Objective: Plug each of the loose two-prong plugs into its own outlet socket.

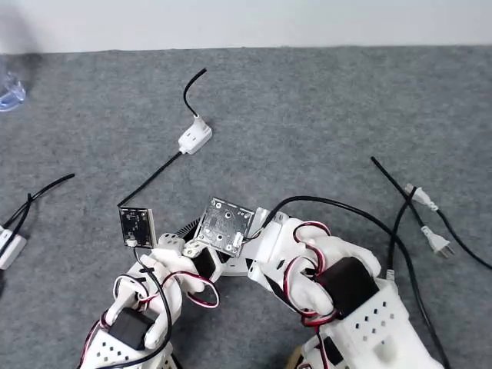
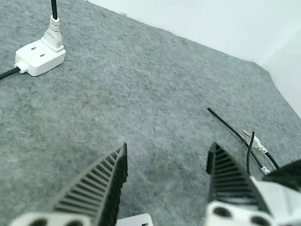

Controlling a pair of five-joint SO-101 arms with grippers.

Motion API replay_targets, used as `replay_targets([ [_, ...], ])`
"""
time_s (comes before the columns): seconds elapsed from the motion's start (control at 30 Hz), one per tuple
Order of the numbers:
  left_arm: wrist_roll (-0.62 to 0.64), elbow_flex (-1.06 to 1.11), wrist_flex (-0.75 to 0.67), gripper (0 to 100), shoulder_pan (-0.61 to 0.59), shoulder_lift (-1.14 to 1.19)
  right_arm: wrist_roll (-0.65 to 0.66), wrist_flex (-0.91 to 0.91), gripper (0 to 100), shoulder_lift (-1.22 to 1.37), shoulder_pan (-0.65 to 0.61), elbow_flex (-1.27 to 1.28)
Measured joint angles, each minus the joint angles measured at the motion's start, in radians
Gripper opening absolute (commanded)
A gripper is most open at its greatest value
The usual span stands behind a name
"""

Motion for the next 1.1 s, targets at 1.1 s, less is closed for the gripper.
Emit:
replay_targets([
  [1.1, -0.006, 0.005, 0.005, 26, -0.140, 0.009, 0.057, -0.057, 0.8, 0.000, 0.028, 0.068],
])
